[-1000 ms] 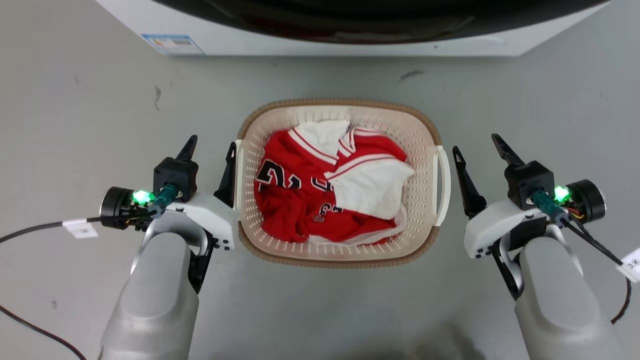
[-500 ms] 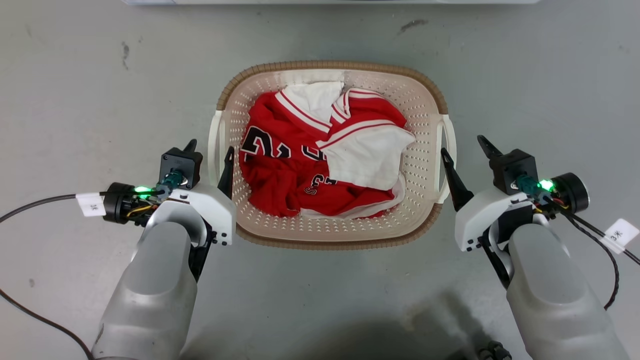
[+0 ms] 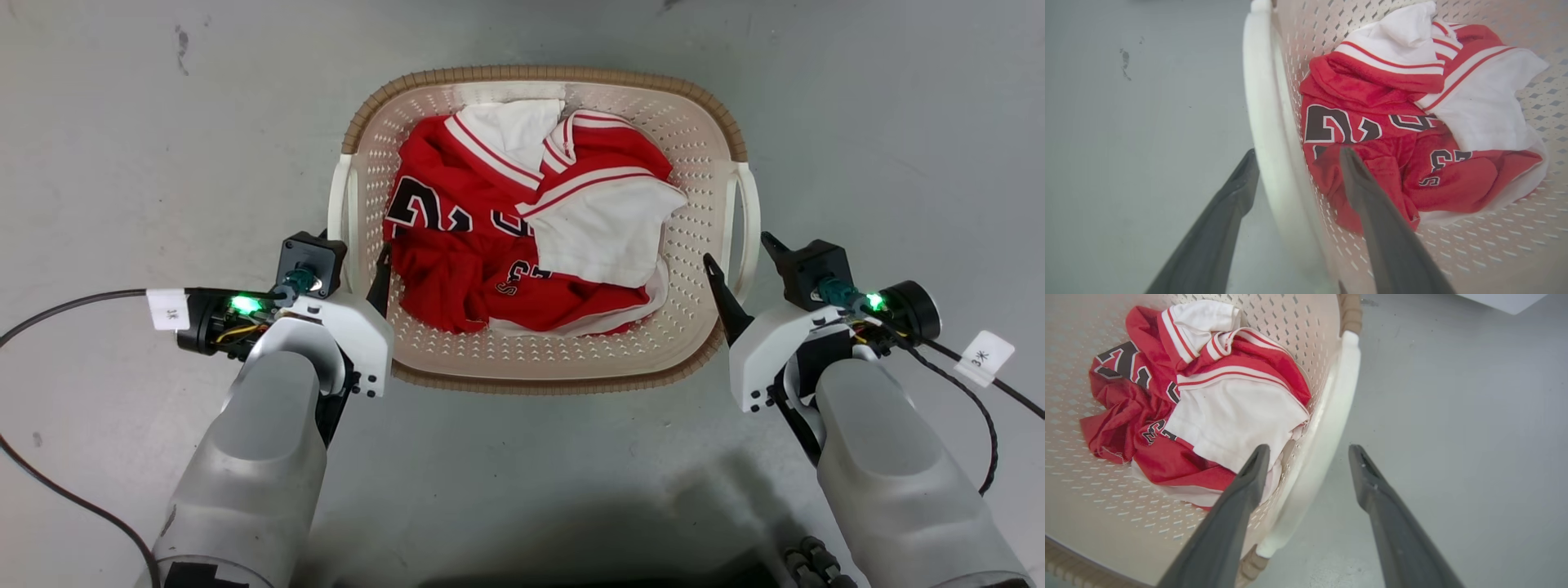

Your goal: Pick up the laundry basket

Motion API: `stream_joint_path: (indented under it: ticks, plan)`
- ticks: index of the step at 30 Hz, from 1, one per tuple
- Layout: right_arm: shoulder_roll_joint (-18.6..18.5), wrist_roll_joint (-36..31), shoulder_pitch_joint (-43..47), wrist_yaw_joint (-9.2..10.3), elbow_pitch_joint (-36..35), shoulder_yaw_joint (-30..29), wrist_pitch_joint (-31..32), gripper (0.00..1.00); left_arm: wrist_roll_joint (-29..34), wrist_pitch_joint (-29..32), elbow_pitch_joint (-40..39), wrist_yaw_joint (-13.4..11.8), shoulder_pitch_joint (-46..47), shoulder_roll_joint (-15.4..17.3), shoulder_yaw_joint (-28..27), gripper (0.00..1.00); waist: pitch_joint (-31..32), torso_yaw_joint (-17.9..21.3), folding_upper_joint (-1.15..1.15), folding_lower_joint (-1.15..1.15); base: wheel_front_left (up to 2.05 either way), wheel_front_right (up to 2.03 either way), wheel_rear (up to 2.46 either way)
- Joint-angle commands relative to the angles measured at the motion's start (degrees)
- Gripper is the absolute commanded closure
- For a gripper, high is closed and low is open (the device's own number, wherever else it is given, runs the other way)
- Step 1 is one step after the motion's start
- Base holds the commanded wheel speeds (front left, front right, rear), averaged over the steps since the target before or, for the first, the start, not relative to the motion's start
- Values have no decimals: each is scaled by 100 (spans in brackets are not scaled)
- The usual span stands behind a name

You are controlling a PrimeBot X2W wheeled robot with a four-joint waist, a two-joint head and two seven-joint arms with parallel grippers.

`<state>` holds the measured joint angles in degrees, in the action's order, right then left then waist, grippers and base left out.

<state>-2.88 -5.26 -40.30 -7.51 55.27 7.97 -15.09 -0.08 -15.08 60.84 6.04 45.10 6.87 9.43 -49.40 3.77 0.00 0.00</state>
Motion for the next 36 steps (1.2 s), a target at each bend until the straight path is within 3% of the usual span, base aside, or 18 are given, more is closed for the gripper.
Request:
stream_joint_path:
  ticks: [1,6,7,8,9,10,21,36]
  plan:
    - [1,49,-93,4,53,16,-12,0,25,-14,49,-8,67,2,22,0,-25,-7,0,0,0,0,0]
    - [1,122,-264,4,321,78,-12,0,-3,-15,205,21,194,-31,112,0,-102,-19,0,0,0,0,0]
    - [1,140,-294,4,356,88,-12,25,2,-14,237,20,206,-34,129,0,-110,-21,0,0,0,0,0]
    - [0,155,-322,4,386,97,-12,67,-2,-14,302,33,219,-44,154,0,-115,-21,0,0,0,0,0]
    - [0,157,-345,4,416,100,-12,100,-14,-14,345,36,246,-55,175,66,-118,-22,0,0,0,0,0]
    - [0,165,-362,4,439,106,-12,100,-27,-14,399,45,275,-66,199,100,-118,-26,0,0,0,0,0]
    - [-18,38,-228,3,704,86,-16,100,-195,-16,881,143,209,-200,415,100,347,-129,0,0,0,0,0]
    - [-18,46,143,4,1337,128,-16,100,-727,146,1240,164,-348,-358,802,100,1811,-226,0,0,0,0,0]
